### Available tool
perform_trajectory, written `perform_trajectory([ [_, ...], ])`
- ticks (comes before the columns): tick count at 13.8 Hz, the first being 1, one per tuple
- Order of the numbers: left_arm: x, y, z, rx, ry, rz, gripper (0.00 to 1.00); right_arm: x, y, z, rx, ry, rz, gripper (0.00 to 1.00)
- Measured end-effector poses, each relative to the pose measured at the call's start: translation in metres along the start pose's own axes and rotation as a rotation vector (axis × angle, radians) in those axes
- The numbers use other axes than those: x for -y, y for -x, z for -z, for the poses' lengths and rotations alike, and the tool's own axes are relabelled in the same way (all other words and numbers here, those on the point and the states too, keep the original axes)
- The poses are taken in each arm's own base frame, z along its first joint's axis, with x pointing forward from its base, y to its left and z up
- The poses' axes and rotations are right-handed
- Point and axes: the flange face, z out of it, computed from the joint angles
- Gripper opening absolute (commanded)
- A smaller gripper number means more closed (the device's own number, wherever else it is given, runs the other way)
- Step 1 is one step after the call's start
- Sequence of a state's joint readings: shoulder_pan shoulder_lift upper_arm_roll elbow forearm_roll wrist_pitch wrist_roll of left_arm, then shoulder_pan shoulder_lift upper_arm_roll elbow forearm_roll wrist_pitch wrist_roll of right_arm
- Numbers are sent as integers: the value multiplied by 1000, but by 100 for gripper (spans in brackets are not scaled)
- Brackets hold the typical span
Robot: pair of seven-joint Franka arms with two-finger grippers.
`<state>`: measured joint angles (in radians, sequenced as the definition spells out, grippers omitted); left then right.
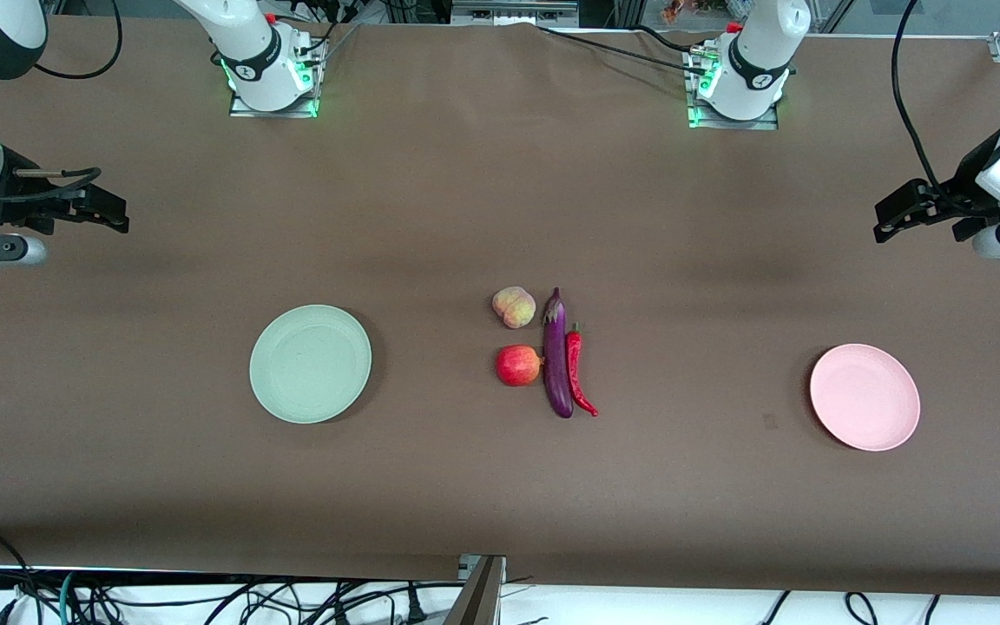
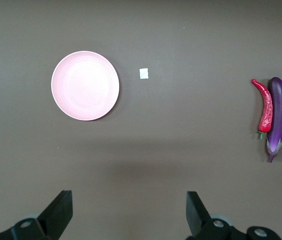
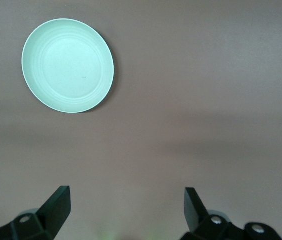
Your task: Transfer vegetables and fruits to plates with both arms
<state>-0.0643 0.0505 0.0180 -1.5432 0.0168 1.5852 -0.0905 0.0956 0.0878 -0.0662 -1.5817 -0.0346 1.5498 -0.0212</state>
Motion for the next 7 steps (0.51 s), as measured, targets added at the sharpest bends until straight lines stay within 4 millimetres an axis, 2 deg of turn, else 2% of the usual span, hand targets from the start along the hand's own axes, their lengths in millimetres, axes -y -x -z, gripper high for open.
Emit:
perform_trajectory([
  [7,-6,-1,-2,5,10,-8,100,-1,0,0,0,0,-1,100],
])
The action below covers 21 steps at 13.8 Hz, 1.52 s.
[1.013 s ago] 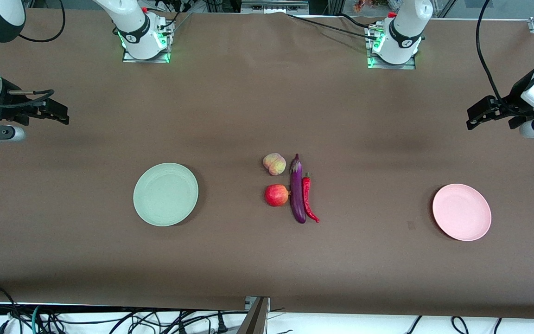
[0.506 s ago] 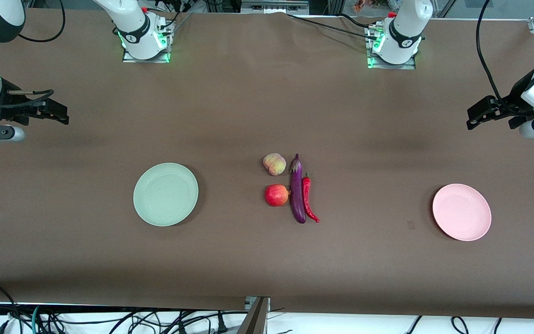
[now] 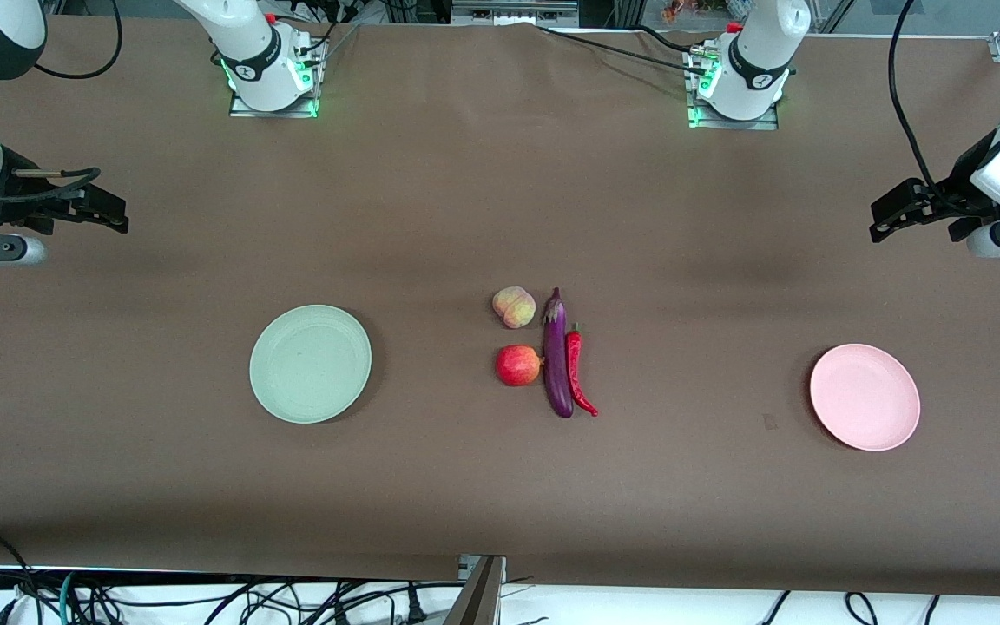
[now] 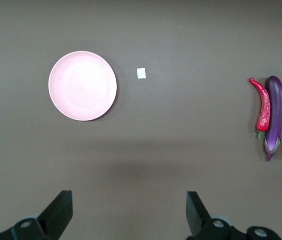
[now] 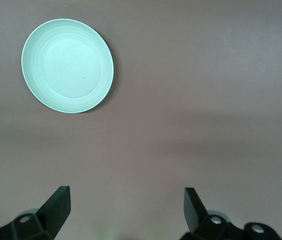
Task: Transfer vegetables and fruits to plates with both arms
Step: 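Reach the left gripper to the red chili while the right gripper advances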
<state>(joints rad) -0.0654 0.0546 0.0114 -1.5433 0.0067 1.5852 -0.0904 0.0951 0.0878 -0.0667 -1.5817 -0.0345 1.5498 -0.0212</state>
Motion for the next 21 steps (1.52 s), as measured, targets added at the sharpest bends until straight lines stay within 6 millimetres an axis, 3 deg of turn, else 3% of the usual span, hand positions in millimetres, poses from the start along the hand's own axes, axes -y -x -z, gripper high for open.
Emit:
perform_trajectory([
  [6,-11,-18,-28,33,28,-9,100,0,0,0,0,0,0,100],
  [8,-20,-28,-59,89,21,-21,100,0,0,0,-1,0,0,100],
  [11,-21,-51,-130,199,9,-16,100,0,0,0,0,0,-1,100],
  [14,-34,-59,-151,226,49,-21,100,2,-3,-5,9,-5,3,100],
  [17,-97,-70,-184,185,96,7,100,18,-14,-24,41,-15,26,100],
  [21,-213,-64,-284,184,67,96,100,27,-27,-50,85,-12,40,100],
])
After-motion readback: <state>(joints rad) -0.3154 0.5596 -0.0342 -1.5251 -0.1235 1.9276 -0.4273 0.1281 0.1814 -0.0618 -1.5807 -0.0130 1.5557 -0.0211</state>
